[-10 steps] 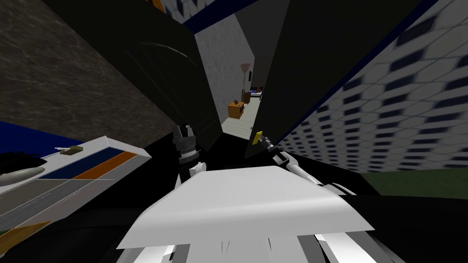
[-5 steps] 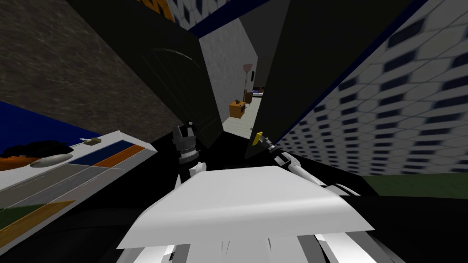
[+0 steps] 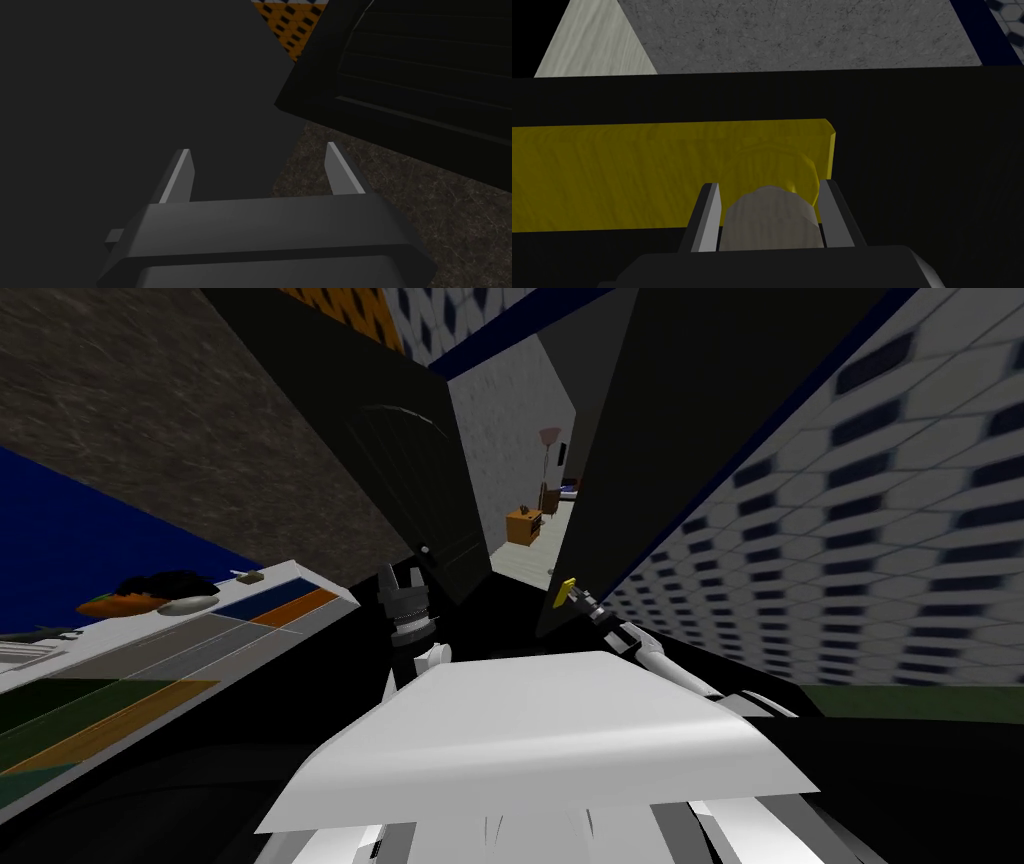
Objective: Pull the door open
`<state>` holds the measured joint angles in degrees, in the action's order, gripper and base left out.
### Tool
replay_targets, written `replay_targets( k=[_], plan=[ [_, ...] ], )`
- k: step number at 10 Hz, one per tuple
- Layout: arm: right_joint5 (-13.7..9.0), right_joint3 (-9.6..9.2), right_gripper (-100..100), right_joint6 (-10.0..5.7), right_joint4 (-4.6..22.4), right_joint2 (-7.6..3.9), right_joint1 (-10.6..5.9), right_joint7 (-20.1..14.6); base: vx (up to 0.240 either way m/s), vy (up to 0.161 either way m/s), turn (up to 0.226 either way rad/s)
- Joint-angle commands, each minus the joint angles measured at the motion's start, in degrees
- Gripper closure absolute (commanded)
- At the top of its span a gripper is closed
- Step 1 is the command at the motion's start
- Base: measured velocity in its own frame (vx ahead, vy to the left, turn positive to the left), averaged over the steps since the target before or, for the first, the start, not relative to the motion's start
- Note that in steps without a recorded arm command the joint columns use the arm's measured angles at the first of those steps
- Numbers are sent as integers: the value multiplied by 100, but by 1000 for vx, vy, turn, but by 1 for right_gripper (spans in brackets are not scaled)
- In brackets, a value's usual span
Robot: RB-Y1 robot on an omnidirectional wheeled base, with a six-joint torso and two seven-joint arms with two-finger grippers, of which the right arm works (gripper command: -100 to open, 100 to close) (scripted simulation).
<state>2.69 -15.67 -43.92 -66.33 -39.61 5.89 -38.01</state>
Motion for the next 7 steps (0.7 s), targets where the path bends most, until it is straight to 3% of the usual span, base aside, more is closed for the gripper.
replay_targets(
  k=[1,2,3,7],
  plan=[
    [0,-2,100,-119,44,-86,8,-57,-163,-131,89],
    [5,-14,100,-176,64,-120,11,-81,-174,-172,111],
    [15,-51,100,-127,33,-72,22,-67,-79,-70,39],
    [45,-106,100,-372,180,-174,-4,-158,-137,-107,130]
  ],
)
